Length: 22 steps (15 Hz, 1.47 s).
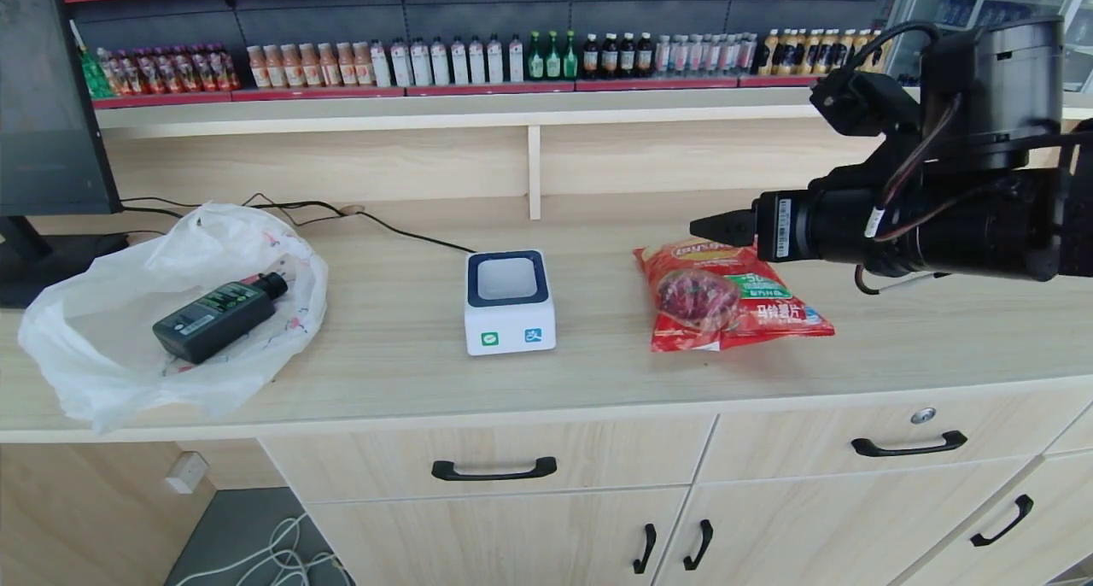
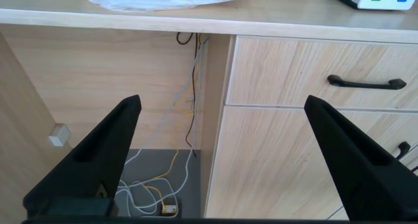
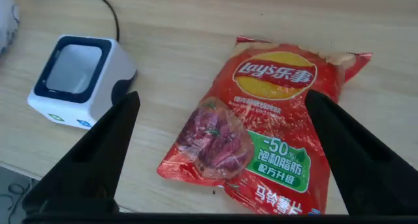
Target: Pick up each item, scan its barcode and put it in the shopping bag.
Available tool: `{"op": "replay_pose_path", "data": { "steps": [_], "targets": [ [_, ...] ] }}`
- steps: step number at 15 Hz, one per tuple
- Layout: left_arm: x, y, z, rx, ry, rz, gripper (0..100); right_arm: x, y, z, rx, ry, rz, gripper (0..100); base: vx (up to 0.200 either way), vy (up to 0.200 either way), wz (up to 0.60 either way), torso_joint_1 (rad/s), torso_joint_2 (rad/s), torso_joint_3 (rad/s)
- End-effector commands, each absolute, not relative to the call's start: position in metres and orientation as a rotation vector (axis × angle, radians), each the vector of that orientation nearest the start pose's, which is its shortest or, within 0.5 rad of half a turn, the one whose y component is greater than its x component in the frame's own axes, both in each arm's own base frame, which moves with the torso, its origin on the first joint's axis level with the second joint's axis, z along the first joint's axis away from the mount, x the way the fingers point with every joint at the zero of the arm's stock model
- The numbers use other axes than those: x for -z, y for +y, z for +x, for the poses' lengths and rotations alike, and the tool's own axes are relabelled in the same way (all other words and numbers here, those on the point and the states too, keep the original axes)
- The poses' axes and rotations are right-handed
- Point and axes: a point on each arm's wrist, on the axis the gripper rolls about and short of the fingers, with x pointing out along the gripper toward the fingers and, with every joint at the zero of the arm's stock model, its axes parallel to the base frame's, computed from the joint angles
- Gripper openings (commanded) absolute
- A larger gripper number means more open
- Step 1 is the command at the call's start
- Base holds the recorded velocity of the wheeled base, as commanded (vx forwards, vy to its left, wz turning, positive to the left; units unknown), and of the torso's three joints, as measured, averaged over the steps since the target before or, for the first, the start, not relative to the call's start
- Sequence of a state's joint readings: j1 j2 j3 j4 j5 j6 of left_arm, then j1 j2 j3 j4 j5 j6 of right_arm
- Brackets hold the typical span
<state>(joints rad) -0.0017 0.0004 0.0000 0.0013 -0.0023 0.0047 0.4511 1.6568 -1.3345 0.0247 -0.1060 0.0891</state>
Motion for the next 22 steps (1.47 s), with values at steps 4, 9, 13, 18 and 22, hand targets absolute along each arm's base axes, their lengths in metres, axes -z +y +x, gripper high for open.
{"op": "replay_pose_path", "data": {
  "steps": [4,9,13,18,22],
  "targets": [
    [-0.075,0.000,-0.023,0.005,0.002,0.005,100,-0.243,0.144,0.329,-0.214,0.478,-0.057,100,0.000,0.000,0.00,0.000,0.00,0.000],
    [-0.075,0.000,-0.023,0.003,0.002,0.005,100,-0.258,0.143,0.354,-0.141,0.554,-0.092,100,0.000,0.000,0.00,0.000,0.00,0.000],
    [-0.075,0.000,-0.023,0.003,0.002,0.005,100,-0.255,0.150,0.365,-0.151,0.596,-0.143,100,0.000,0.000,0.00,0.000,0.00,0.000],
    [-0.075,0.000,-0.023,0.005,0.002,0.005,100,-0.237,0.160,0.370,-0.180,0.647,-0.211,100,0.000,0.000,0.00,0.000,0.00,0.000],
    [-0.075,0.000,-0.023,0.003,0.002,0.005,100,-0.226,0.149,0.373,-0.152,0.687,-0.216,100,0.000,0.000,0.00,0.000,0.00,0.000]
  ]
}}
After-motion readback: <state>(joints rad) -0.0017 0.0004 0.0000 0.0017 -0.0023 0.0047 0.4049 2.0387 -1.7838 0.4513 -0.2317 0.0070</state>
